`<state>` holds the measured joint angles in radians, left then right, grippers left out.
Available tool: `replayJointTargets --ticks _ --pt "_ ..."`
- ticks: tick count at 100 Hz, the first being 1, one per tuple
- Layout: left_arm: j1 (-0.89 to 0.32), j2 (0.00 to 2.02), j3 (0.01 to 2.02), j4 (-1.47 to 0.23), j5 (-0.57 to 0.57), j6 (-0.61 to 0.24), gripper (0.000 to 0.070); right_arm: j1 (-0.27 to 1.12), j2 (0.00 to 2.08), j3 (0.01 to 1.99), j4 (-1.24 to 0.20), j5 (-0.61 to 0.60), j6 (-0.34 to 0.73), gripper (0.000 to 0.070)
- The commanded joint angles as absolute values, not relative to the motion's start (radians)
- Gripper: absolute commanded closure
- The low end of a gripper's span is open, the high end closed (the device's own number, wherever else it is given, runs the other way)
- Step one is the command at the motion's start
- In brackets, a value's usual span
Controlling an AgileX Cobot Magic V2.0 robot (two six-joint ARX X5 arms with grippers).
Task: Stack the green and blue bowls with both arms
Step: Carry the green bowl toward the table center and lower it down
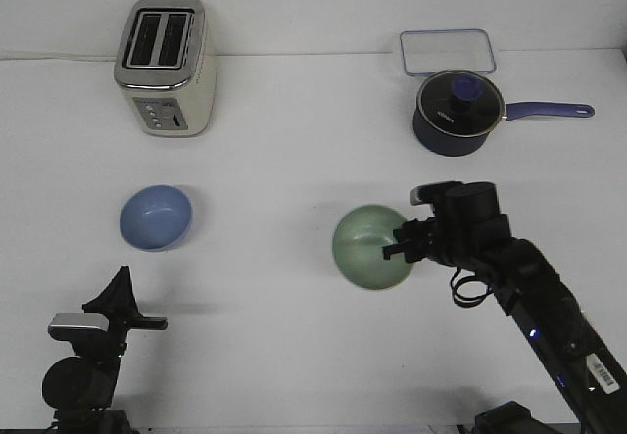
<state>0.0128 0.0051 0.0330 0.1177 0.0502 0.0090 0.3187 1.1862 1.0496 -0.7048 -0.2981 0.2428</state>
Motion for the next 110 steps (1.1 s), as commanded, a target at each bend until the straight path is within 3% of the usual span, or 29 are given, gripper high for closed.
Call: replayJointTargets --ticks 1,32,74,79,92,110 --pt "0.015 0.004 0.014 0.129 0.048 0.013 0.0686 0.373 1.202 1.014 -0.642 -0.286 0.307 0.0697" --pt "0.015 0.004 0.014 0.129 0.048 0.010 0.0686 0.532 1.323 0.910 -0.519 -0.210 0.342 0.0697" --pt "0.015 0.004 0.014 0.129 0.048 0.010 0.0686 0.545 1.475 0.910 -0.429 -0.218 0.324 0.0692" --pt "0.015 0.004 0.014 0.129 0.048 0.010 0.0686 0.545 1.477 0.910 -0.428 -0.220 0.319 0.0658" --pt "0.015 0.004 0.014 0.130 0.048 0.010 0.0687 0.545 1.477 0.910 -0.421 -0.232 0.318 0.0441" --pt "0.015 0.004 0.015 0.138 0.048 -0.035 0.0687 0.542 1.451 0.912 -0.402 -0.239 0.306 0.0414"
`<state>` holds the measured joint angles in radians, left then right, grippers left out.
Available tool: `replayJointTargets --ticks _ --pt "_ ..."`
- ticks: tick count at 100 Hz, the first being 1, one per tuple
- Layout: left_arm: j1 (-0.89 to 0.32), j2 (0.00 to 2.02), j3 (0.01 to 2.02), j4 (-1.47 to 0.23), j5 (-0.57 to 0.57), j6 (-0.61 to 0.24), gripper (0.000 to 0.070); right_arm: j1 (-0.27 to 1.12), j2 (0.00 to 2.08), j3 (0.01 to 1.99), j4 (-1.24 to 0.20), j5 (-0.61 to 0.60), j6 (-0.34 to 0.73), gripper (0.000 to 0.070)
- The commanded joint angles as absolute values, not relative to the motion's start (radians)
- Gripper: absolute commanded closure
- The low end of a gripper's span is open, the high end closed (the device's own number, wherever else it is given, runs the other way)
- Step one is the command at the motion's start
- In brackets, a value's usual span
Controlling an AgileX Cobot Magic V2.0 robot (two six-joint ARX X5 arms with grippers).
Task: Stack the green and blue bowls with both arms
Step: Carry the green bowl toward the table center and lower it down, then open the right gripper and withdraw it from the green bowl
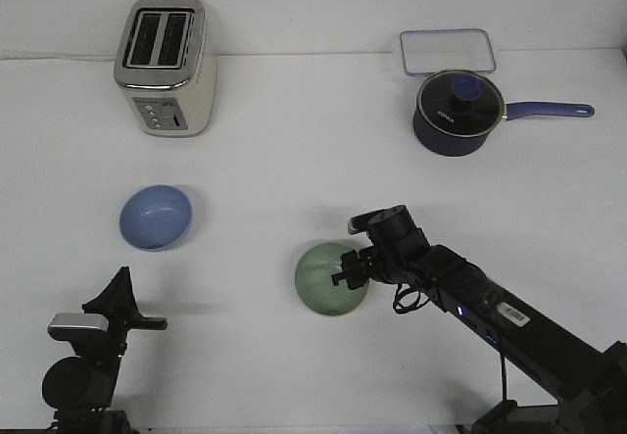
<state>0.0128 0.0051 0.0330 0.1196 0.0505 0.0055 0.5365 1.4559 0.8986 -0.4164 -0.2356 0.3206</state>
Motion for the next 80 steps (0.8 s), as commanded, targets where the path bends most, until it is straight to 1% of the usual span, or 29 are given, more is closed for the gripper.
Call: replayJointTargets --ticks 1,22,30,40,48,57,63,72,80 --pt "0.015 0.004 0.015 0.137 0.048 -0.046 0.0687 0.541 1.447 0.912 -0.400 -0.239 0.305 0.0414" --pt "0.015 0.004 0.038 0.136 0.048 -0.301 0.0689 0.509 1.283 0.933 -0.396 -0.236 0.268 0.0415" --pt "0.015 0.004 0.047 0.136 0.048 -0.360 0.0689 0.487 1.198 0.934 -0.397 -0.236 0.257 0.0415" --pt "0.015 0.004 0.061 0.128 0.049 -0.413 0.0688 0.469 1.088 0.933 -0.403 -0.225 0.242 0.0416" --pt "0.015 0.005 0.081 0.102 0.050 -0.439 0.0688 0.468 1.000 0.927 -0.416 -0.144 0.204 0.0416" --pt "0.015 0.013 0.123 0.040 0.050 -0.444 0.0688 0.472 0.900 0.888 -0.422 -0.057 0.163 0.0417" --pt "0.015 0.023 0.160 0.003 0.049 -0.462 0.0688 0.473 0.823 0.836 -0.404 -0.031 0.152 0.0417" --pt "0.015 0.057 0.219 -0.024 0.049 -0.462 0.0688 0.473 0.699 0.732 -0.354 0.007 0.149 0.0417" --pt "0.015 0.126 0.289 -0.054 0.044 -0.461 0.0688 0.472 0.588 0.631 -0.297 0.033 0.151 0.0417"
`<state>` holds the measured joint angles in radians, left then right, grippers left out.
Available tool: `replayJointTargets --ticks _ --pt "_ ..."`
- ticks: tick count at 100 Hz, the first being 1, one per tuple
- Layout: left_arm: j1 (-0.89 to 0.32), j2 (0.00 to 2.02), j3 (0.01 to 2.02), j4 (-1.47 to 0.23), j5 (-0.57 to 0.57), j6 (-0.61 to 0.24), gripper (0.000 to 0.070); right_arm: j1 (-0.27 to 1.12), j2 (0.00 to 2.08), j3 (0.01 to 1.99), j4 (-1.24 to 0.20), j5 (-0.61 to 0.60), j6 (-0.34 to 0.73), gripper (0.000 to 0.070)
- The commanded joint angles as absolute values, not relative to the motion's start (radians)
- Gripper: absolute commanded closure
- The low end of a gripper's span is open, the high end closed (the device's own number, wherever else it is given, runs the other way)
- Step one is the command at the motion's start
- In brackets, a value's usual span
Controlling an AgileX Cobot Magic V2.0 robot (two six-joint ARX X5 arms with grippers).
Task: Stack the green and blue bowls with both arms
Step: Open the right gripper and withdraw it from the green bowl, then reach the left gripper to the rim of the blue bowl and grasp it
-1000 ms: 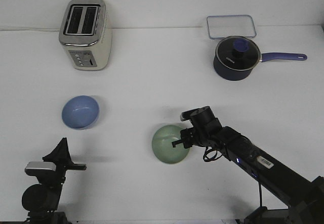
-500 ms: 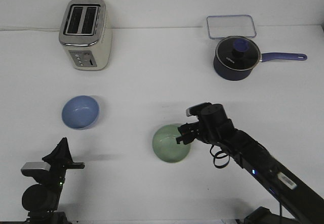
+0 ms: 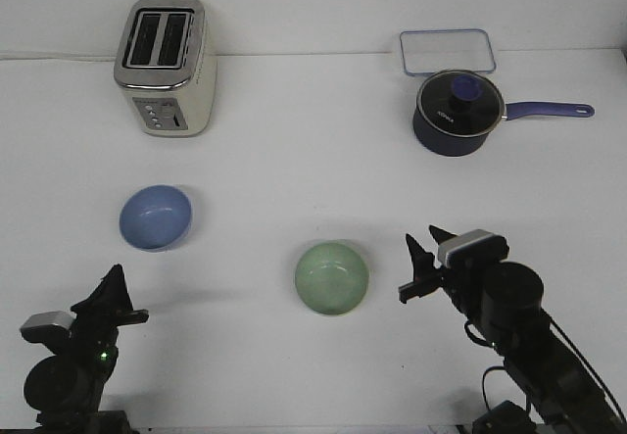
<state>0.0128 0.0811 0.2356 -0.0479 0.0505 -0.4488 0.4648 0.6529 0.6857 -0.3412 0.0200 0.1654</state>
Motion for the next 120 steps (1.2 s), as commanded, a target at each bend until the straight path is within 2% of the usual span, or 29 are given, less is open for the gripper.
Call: replayJointTargets --ticks 1,16,39,44,54,59,81,107,120 --pt "0.015 0.136 0.297 -0.057 0.042 -0.461 0.0688 0.472 0.577 0.620 -0.290 0.033 0.152 0.0417" --pt "0.021 0.347 0.454 -0.138 0.018 -0.447 0.0688 0.472 0.448 0.508 -0.277 0.043 0.173 0.0417" --pt "0.038 0.755 0.756 -0.297 0.020 -0.335 0.0673 0.472 0.420 0.490 -0.325 0.052 0.167 0.0417" --pt "0.039 0.830 0.812 -0.319 0.020 -0.321 0.0582 0.472 0.420 0.490 -0.323 0.051 0.167 0.0417" --pt "0.039 0.952 0.893 -0.330 0.024 -0.322 0.0276 0.472 0.420 0.490 -0.322 0.049 0.167 0.0417" --pt "0.040 1.004 0.924 -0.336 0.026 -0.325 0.0195 0.472 0.420 0.490 -0.322 0.049 0.168 0.0417" --pt "0.047 1.190 1.021 -0.414 0.027 -0.327 0.0195 0.472 0.420 0.490 -0.318 0.025 0.168 0.0417" --pt "0.098 1.337 1.029 -0.427 0.028 -0.324 0.0195 0.472 0.420 0.490 -0.318 0.025 0.170 0.0417" --pt "0.126 1.392 1.029 -0.418 0.094 -0.324 0.0194 0.472 0.420 0.490 -0.319 0.025 0.171 0.0417"
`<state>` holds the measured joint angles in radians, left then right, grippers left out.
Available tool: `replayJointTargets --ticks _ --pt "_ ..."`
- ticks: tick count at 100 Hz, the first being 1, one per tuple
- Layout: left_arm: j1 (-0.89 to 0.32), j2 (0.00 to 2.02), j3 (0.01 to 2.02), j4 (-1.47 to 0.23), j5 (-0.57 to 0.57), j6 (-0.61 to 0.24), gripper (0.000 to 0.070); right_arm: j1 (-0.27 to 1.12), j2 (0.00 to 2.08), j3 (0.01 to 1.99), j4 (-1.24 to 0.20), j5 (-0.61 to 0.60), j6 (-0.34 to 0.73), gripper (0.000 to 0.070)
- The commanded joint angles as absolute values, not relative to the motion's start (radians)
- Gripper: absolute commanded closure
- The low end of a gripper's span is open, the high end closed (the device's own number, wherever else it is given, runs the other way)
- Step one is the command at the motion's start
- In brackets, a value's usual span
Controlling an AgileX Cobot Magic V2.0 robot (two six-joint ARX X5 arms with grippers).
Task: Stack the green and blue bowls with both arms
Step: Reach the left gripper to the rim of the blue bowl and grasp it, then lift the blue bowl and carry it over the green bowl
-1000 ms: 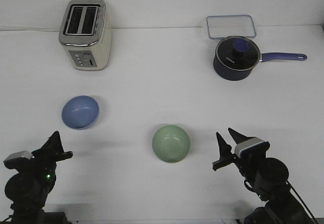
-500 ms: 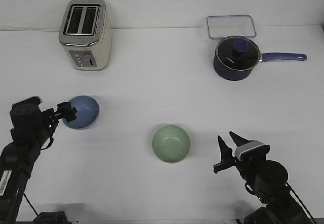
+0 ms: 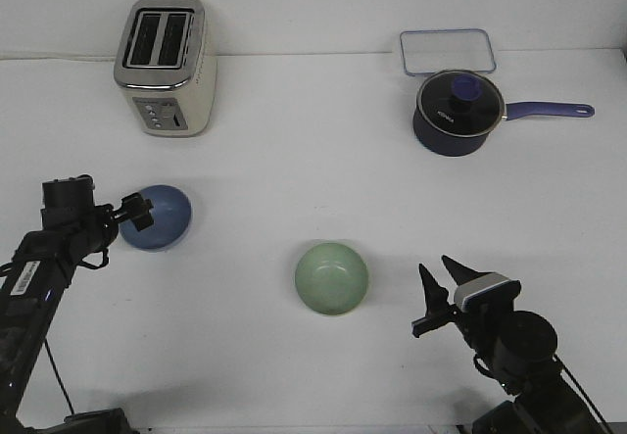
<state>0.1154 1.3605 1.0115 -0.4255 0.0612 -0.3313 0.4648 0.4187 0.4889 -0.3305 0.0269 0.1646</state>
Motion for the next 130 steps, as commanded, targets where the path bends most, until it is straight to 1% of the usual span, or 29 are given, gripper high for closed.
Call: replayJointTargets --ticks 1,33,40,42,45,56,63,77,104,121,130 --pt "0.128 1.396 1.029 -0.418 0.099 -0.324 0.0194 0.472 0.420 0.490 -0.319 0.025 0.171 0.0417" --pt "0.142 1.514 1.029 -0.417 0.110 -0.299 0.0196 0.472 0.420 0.490 -0.323 0.025 0.172 0.0417" --pt "0.142 1.524 1.029 -0.415 0.110 -0.300 0.0215 0.472 0.420 0.490 -0.323 0.025 0.172 0.0417" --pt "0.142 1.525 1.029 -0.416 0.110 -0.300 0.0240 0.472 0.420 0.490 -0.323 0.025 0.172 0.0417" --pt "0.142 1.525 1.029 -0.417 0.109 -0.300 0.0302 0.472 0.420 0.490 -0.323 0.025 0.172 0.0417" --pt "0.142 1.525 1.029 -0.418 0.110 -0.292 0.0596 0.472 0.420 0.490 -0.321 0.025 0.172 0.0417" --pt "0.142 1.525 1.029 -0.422 0.110 -0.284 0.0696 0.472 0.420 0.490 -0.321 0.025 0.172 0.0417" --pt "0.142 1.525 1.029 -0.421 0.120 -0.274 0.0688 0.472 0.420 0.490 -0.321 0.025 0.172 0.0417" --pt "0.115 1.463 1.039 -0.422 0.285 -0.269 0.0688 0.472 0.420 0.490 -0.321 0.025 0.172 0.0417" --pt "0.025 1.351 1.039 -0.418 0.418 -0.266 0.0688 0.472 0.420 0.490 -0.322 0.026 0.172 0.0417" --pt "-0.059 1.295 1.039 -0.417 0.432 -0.275 0.0688 0.472 0.420 0.490 -0.322 0.026 0.172 0.0417"
